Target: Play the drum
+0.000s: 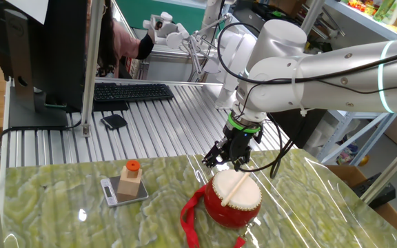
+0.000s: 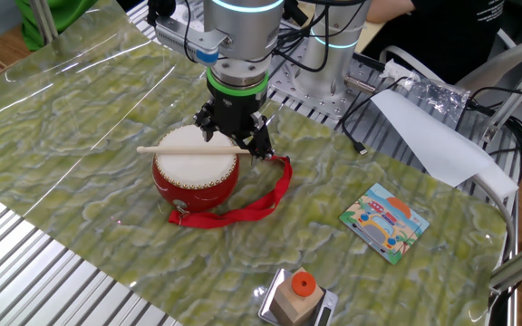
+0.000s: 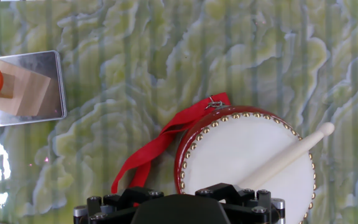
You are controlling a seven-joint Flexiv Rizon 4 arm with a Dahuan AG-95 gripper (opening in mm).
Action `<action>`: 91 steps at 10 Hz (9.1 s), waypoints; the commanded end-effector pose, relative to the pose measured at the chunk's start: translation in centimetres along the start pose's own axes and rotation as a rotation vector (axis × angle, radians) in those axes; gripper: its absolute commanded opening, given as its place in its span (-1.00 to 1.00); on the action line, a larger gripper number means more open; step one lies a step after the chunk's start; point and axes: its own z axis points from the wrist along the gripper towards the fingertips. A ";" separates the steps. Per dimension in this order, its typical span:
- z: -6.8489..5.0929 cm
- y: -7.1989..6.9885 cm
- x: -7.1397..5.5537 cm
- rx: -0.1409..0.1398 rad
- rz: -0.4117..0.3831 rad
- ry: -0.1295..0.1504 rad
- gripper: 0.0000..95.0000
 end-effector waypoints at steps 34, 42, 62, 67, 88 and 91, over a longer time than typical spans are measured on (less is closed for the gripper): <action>-1.6 -1.7 3.0 -0.059 0.779 0.008 -1.00; -1.5 -1.7 3.0 -0.124 0.727 0.029 -1.00; -1.4 -1.7 3.0 -0.037 0.766 -0.002 -1.00; -1.4 -1.7 3.0 -0.010 0.752 -0.009 -1.00; -1.9 -3.1 4.7 -0.018 0.867 0.008 -1.00; -1.8 -3.0 5.8 -0.022 0.890 0.004 -1.00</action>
